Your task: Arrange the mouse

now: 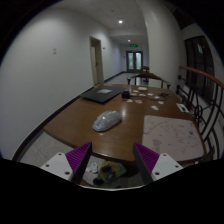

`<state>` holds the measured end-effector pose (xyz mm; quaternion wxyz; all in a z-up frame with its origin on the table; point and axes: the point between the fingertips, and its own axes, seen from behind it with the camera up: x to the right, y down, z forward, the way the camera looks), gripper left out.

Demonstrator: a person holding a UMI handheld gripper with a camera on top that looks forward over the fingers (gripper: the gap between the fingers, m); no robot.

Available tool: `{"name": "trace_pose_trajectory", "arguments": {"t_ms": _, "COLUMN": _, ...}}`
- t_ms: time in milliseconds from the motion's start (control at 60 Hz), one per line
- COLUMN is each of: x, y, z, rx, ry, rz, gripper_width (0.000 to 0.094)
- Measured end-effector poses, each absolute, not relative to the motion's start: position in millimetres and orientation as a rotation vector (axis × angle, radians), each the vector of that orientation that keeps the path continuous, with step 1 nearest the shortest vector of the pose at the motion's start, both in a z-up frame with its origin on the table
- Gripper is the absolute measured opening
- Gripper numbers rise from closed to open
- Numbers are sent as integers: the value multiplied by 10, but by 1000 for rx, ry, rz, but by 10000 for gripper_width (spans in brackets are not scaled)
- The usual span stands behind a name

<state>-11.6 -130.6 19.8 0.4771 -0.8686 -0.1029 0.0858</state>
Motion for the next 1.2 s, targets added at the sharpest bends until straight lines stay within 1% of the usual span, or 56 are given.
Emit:
{"name": "trace_pose_trajectory", "arguments": {"t_ms": 83, "x": -349, "y": -1066, "z": -10, "rx": -2154, "ry": -279, "rz": 239, "gripper_width": 846}}
{"name": "trace_pose_trajectory", "arguments": {"t_ms": 167, "x": -640, "y": -824, "z": -139, "rx": -2198, "ry": -290, "rz": 267, "gripper_width": 852}}
{"name": "trace_pose_trajectory", "arguments": {"t_ms": 200, "x": -731, "y": -672, "z": -122, "rx": -2178, "ry": -301, "rz": 255, "gripper_width": 844}}
{"name": "trace_pose_trajectory", "arguments": {"t_ms": 367, "x": -878, "y": -245, "z": -151, "rx": -2226, "ry": -299, "rz": 223, "gripper_width": 851}}
{"name": "trace_pose_trajectory", "arguments": {"t_ms": 550, "x": -946, "y": 258, "z": -169, "rx": -2276, "ry": -240, "rz": 162, "gripper_width": 820}}
{"name": "trace_pose_trajectory", "arguments": {"t_ms": 567, "x": -937, "y": 298, "z": -186, "rx": -2278, "ry": -238, "rz": 144, "gripper_width": 857}}
{"name": "trace_pose_trajectory", "arguments": {"t_ms": 600, "x": -904, "y": 348, "z": -200, "rx": -2278, "ry": -245, "rz": 102, "gripper_width": 716}}
{"name": "trace_pose_trajectory", "arguments": {"t_ms": 650, "x": -990, "y": 373, "z": -198, "rx": -2274, "ry": -239, "rz": 138, "gripper_width": 505}}
{"name": "trace_pose_trajectory", "arguments": {"t_ms": 667, "x": -999, "y": 387, "z": -207, "rx": -2279, "ry": -238, "rz": 141, "gripper_width": 506}}
{"name": "trace_pose_trajectory", "arguments": {"t_ms": 700, "x": -1005, "y": 378, "z": -209, "rx": -2285, "ry": -263, "rz": 140, "gripper_width": 439}}
{"name": "trace_pose_trajectory", "arguments": {"t_ms": 717, "x": -1013, "y": 369, "z": -205, "rx": -2286, "ry": -277, "rz": 144, "gripper_width": 438}}
{"name": "trace_pose_trajectory", "arguments": {"t_ms": 733, "x": -1031, "y": 356, "z": -192, "rx": -2287, "ry": -284, "rz": 157, "gripper_width": 374}}
{"name": "trace_pose_trajectory", "arguments": {"t_ms": 767, "x": -1081, "y": 291, "z": -168, "rx": -2296, "ry": -300, "rz": 196, "gripper_width": 350}}
{"name": "trace_pose_trajectory", "arguments": {"t_ms": 800, "x": -1141, "y": 229, "z": -64, "rx": -2276, "ry": -333, "rz": 234, "gripper_width": 351}}
{"name": "trace_pose_trajectory", "arguments": {"t_ms": 833, "x": -1157, "y": 199, "z": 163, "rx": -2218, "ry": -366, "rz": 249, "gripper_width": 350}}
{"name": "trace_pose_trajectory", "arguments": {"t_ms": 900, "x": -956, "y": 170, "z": 912, "rx": -2051, "ry": -343, "rz": 232, "gripper_width": 351}}
{"name": "trace_pose_trajectory", "arguments": {"t_ms": 933, "x": -732, "y": 152, "z": 1298, "rx": -1972, "ry": -306, "rz": 216, "gripper_width": 349}}
{"name": "trace_pose_trajectory", "arguments": {"t_ms": 967, "x": -474, "y": 109, "z": 1612, "rx": -1915, "ry": -267, "rz": 195, "gripper_width": 349}}
{"name": "trace_pose_trajectory", "arguments": {"t_ms": 1000, "x": -206, "y": 86, "z": 1820, "rx": -1885, "ry": -228, "rz": 170, "gripper_width": 348}}
{"name": "trace_pose_trajectory", "arguments": {"t_ms": 1050, "x": 199, "y": 52, "z": 2007, "rx": -1876, "ry": -160, "rz": 134, "gripper_width": 349}}
{"name": "trace_pose_trajectory", "arguments": {"t_ms": 1083, "x": 522, "y": 4, "z": 1997, "rx": -1886, "ry": -120, "rz": 97, "gripper_width": 349}}
{"name": "trace_pose_trajectory", "arguments": {"t_ms": 1117, "x": 857, "y": -43, "z": 1891, "rx": -1911, "ry": -77, "rz": 45, "gripper_width": 349}}
{"name": "trace_pose_trajectory", "arguments": {"t_ms": 1150, "x": 1172, "y": -95, "z": 1698, "rx": -1953, "ry": -36, "rz": -10, "gripper_width": 345}}
{"name": "trace_pose_trajectory", "arguments": {"t_ms": 1167, "x": 1294, "y": -119, "z": 1495, "rx": -1976, "ry": -21, "rz": -38, "gripper_width": 346}}
{"name": "trace_pose_trajectory", "arguments": {"t_ms": 1183, "x": 1458, "y": -50, "z": 1417, "rx": -2005, "ry": -1, "rz": -55, "gripper_width": 345}}
{"name": "trace_pose_trajectory", "arguments": {"t_ms": 1200, "x": 1576, "y": -64, "z": 1265, "rx": -2036, "ry": 11, "rz": -71, "gripper_width": 347}}
